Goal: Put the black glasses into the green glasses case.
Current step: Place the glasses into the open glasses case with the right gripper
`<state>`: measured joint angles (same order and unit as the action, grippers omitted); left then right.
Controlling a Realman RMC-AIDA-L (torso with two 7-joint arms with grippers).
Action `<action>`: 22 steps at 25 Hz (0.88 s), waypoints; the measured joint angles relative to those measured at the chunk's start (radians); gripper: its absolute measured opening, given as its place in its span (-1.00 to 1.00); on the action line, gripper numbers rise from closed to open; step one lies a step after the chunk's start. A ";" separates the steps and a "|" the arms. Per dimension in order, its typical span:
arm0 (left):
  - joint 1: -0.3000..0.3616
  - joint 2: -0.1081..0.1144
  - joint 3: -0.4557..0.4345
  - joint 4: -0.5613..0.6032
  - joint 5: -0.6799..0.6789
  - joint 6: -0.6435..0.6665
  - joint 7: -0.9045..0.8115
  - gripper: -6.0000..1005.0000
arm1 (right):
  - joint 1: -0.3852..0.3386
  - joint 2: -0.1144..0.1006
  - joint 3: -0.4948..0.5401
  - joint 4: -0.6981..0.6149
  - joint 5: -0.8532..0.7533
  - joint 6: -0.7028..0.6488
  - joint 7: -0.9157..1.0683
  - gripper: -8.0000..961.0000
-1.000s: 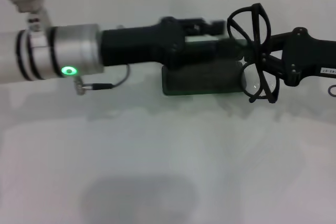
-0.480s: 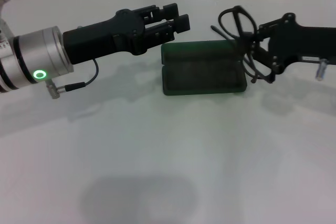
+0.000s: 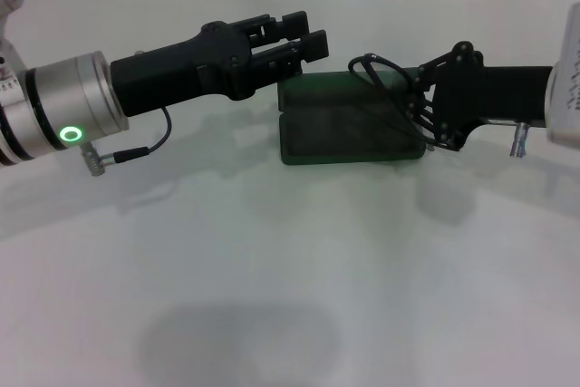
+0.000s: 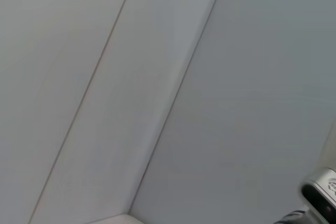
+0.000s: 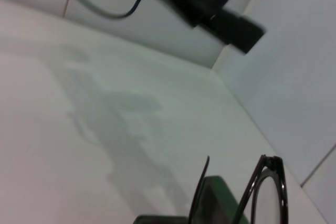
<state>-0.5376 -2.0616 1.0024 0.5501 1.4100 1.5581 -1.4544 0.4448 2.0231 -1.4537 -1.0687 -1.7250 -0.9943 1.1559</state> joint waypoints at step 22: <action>-0.026 0.008 -0.001 0.001 0.011 -0.059 -0.025 0.08 | -0.036 0.002 -0.401 -0.082 -0.112 0.495 -0.006 -0.75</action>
<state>-0.5633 -2.0540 1.0014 0.5507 1.4207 1.4994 -1.4797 0.4090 2.0250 -1.8550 -1.1507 -1.8368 -0.4989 1.1495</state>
